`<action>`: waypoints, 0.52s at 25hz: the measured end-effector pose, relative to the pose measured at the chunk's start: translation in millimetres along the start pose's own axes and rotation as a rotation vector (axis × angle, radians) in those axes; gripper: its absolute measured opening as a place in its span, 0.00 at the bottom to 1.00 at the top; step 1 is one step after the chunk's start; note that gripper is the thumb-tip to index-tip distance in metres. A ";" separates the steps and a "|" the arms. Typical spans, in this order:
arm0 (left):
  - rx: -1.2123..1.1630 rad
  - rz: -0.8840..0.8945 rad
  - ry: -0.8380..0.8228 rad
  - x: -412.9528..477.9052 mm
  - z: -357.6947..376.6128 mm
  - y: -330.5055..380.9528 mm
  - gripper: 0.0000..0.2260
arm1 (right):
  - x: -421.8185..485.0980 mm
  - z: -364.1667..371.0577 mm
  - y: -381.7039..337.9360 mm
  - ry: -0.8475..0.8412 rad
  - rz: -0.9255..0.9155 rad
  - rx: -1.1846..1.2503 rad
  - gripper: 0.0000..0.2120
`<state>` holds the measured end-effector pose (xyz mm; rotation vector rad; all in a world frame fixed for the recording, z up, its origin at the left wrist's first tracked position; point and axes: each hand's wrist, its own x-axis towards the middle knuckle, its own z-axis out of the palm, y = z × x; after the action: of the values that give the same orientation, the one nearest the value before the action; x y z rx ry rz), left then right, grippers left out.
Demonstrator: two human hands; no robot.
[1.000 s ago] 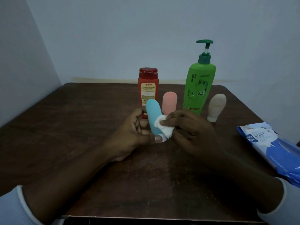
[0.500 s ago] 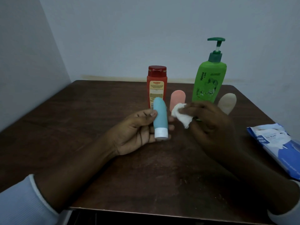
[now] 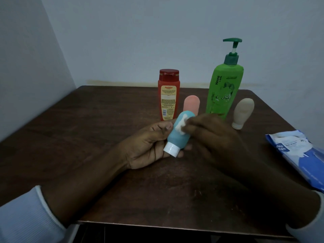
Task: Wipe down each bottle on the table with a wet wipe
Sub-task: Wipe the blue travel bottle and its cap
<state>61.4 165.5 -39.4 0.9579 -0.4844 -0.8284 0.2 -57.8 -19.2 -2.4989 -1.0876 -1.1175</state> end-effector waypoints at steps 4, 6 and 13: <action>0.001 0.007 -0.017 -1.7 1.4 0.1 0.21 | -4.0 1.2 -4.2 -0.015 -0.010 -0.027 0.14; -0.008 0.009 0.017 -0.8 1.7 -1.1 0.18 | -5.6 2.4 -11.4 -0.080 -0.144 -0.040 0.14; 0.034 0.014 -0.012 -0.7 3.2 -3.2 0.20 | -2.7 2.1 -9.4 -0.028 -0.070 -0.043 0.14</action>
<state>57.5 163.4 -40.5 0.9807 -0.5167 -0.8162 -6.3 -51.7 -23.6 -2.5352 -1.1790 -1.1388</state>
